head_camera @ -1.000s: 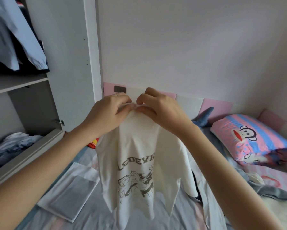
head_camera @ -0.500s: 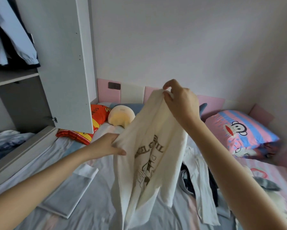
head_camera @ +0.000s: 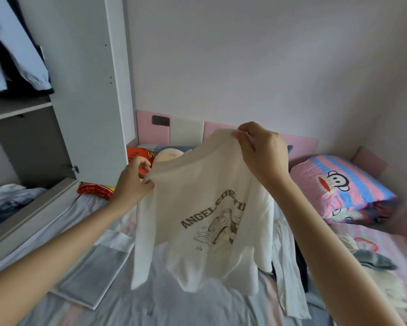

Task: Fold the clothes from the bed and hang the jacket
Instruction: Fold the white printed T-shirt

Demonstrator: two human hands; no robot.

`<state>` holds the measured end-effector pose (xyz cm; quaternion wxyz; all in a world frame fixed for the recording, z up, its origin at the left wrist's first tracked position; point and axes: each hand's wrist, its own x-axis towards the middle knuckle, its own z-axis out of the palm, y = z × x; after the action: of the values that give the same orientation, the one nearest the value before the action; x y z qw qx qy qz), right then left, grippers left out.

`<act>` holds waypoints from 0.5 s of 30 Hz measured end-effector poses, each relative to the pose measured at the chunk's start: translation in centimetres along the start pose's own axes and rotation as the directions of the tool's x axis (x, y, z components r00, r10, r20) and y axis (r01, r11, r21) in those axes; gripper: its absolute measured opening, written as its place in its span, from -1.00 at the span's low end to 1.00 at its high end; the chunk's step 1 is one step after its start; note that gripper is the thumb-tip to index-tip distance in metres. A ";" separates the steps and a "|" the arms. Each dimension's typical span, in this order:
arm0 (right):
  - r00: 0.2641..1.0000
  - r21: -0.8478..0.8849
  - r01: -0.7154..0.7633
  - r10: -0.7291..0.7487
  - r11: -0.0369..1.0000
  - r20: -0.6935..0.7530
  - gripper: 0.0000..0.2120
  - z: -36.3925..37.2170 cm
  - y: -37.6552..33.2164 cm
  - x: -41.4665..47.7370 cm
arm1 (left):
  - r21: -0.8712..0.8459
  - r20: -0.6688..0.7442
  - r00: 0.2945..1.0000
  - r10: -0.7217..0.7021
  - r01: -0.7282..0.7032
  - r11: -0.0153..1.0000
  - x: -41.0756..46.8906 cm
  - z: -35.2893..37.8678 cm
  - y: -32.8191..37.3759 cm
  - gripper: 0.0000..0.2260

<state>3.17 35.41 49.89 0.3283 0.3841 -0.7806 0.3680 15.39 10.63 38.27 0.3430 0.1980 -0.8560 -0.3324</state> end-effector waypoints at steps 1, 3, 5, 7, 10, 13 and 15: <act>0.999 0.034 0.007 -0.005 0.999 -0.050 -0.77 -0.1 -0.1 0.1 | 0.028 -0.022 1.000 -0.003 0.003 1.000 0.1 0.2 -0.4 -0.81; 0.994 0.079 0.009 0.000 0.997 -0.113 -0.76 -0.3 0.2 0.4 | 0.079 -0.040 0.999 -0.015 0.018 0.997 0.3 0.5 -1.1 -0.91; 0.993 0.085 -0.016 0.026 0.996 -0.111 -0.78 -0.5 0.7 0.8 | 0.095 -0.037 0.999 -0.026 0.029 0.995 0.6 0.8 -1.1 -0.94; 0.994 0.079 -0.064 0.071 0.995 -0.084 -0.80 -0.5 1.3 1.0 | 0.095 -0.031 0.999 0.023 -0.019 0.995 0.8 1.0 -0.8 -0.93; 0.981 0.139 -0.179 0.188 0.974 -0.056 -0.84 -0.5 2.4 1.0 | 0.143 -0.008 0.996 0.089 -0.087 0.986 1.7 1.3 -0.8 -0.90; 0.949 0.194 -0.270 0.295 0.943 -0.113 -0.88 -0.6 3.1 0.6 | 0.239 -0.005 0.992 0.129 -0.124 0.963 2.6 1.4 -0.7 -0.92; 0.929 0.221 -0.303 0.339 0.927 -0.147 -0.89 -0.3 2.9 0.5 | 0.356 0.034 0.993 0.109 -0.114 0.927 2.7 2.0 -0.6 -0.87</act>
<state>0.55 36.76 49.46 0.2944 0.2455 -0.7600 0.5249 12.15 9.56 37.99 0.3137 0.2059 -0.9143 -0.1524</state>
